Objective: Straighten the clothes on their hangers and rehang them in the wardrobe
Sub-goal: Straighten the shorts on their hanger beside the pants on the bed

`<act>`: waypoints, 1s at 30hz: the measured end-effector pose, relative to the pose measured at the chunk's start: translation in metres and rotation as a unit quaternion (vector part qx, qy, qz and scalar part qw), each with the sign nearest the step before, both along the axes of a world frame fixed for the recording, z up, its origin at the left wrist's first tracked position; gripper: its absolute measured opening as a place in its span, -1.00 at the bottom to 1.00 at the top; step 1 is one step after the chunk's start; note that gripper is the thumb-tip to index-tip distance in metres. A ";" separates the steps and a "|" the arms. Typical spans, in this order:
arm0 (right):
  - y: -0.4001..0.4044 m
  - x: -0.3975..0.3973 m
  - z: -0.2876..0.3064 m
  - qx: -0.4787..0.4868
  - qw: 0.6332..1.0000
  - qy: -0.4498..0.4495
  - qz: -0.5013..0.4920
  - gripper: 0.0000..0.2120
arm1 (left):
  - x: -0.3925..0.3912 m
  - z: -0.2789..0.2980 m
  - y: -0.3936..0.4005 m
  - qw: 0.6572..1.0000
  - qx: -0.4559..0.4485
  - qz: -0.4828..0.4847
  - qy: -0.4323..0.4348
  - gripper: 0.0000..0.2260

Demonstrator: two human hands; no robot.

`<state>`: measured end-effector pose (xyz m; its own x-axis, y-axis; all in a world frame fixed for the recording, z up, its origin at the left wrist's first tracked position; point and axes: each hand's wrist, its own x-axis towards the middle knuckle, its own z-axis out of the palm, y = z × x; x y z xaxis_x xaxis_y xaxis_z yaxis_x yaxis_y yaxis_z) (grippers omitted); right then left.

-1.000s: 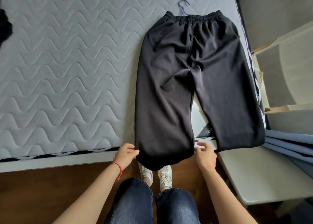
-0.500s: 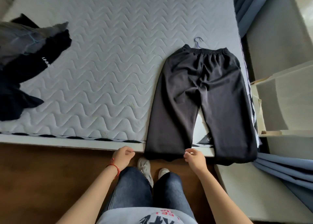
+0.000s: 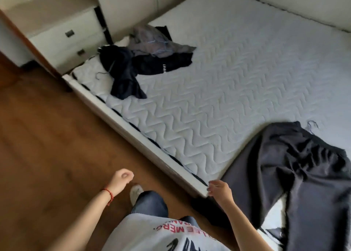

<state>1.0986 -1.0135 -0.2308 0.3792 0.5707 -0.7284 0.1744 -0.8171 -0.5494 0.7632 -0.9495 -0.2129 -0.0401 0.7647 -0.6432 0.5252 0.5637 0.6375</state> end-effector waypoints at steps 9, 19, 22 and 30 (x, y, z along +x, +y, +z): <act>0.140 -0.117 -0.006 -0.003 0.997 0.032 0.067 -0.89 | -0.163 -0.018 0.047 0.984 -0.056 0.169 0.009 -0.82; 0.254 -0.217 -0.023 -0.052 0.993 0.043 0.097 -0.83 | -0.221 -0.003 0.181 0.982 -0.050 0.173 -0.048 -0.78; 0.289 -0.235 -0.029 -0.066 0.993 0.039 0.089 -0.85 | -0.237 0.000 0.232 0.983 -0.032 0.175 -0.050 -0.79; 0.409 -0.284 -0.038 -0.092 0.991 0.060 0.077 -0.89 | -0.310 -0.008 0.304 0.977 -0.113 0.180 -0.001 -0.89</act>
<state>0.8150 -0.6047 -0.2686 0.2017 0.4684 -0.8602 0.2470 -0.8742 -0.4181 0.4533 -0.6460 -0.2212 -0.2796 0.5399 -0.7939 0.2651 0.8382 0.4767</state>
